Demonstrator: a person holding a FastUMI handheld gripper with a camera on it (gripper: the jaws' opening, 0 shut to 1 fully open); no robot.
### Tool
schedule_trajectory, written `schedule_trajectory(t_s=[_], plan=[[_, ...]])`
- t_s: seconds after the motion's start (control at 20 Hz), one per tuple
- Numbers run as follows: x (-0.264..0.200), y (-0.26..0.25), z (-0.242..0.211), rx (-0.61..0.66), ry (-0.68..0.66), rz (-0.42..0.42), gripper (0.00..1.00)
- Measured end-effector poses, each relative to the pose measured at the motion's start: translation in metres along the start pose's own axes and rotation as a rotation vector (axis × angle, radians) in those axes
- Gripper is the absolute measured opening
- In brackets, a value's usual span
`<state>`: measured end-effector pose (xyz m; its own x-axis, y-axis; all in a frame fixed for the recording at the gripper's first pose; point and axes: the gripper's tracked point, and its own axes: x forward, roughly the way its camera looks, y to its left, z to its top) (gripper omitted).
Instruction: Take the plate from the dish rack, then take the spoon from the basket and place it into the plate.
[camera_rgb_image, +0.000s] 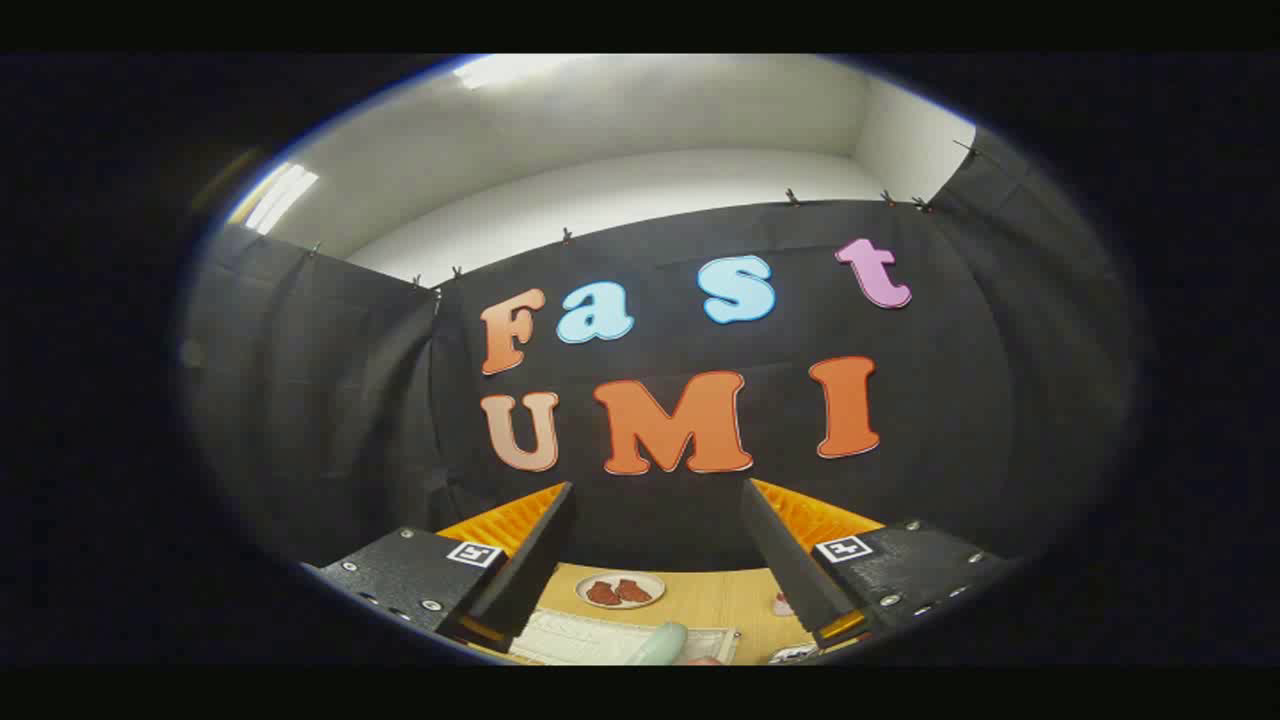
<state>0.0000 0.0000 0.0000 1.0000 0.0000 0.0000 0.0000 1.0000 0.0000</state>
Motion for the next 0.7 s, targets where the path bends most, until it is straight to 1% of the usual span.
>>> schedule_trajectory(t_s=[0.25,0.55,0.7], plan=[[-0.002,0.004,0.002,-0.05,0.0,0.005,0.98],[0.0,0.01,0.005,-0.068,0.007,0.013,0.98],[0.0,0.012,-0.004,-0.068,0.039,0.021,0.98]])
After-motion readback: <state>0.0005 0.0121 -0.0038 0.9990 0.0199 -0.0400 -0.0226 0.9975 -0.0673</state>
